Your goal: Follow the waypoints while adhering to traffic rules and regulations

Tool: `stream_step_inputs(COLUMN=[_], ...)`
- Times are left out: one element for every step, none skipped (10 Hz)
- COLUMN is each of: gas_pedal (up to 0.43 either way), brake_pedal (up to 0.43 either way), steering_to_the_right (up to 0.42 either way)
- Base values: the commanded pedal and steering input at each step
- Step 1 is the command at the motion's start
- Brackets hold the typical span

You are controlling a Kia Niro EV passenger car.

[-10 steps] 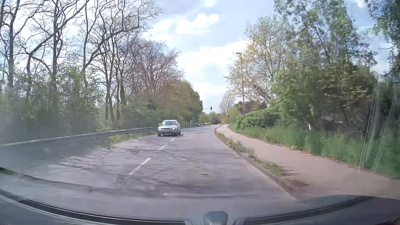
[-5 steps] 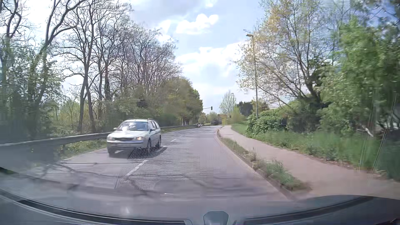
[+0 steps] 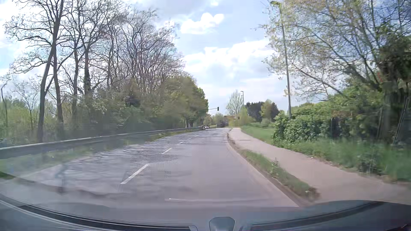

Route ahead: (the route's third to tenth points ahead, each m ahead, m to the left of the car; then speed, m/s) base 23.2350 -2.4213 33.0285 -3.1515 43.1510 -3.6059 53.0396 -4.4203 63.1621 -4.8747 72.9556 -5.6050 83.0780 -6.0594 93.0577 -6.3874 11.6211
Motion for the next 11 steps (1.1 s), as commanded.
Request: stream_step_inputs(gas_pedal=[0.087,0.087,0.087,0.087,0.087,0.087,0.098,0.098,0.098,0.098,0.098], brake_pedal=[0.0,0.0,0.0,0.0,0.0,0.0,0.0,0.0,0.0,0.0,0.0], steering_to_the_right=[-0.001,0.0,0.003,0.005,0.004,0.006,0.008,0.008,0.009,0.009,0.01])
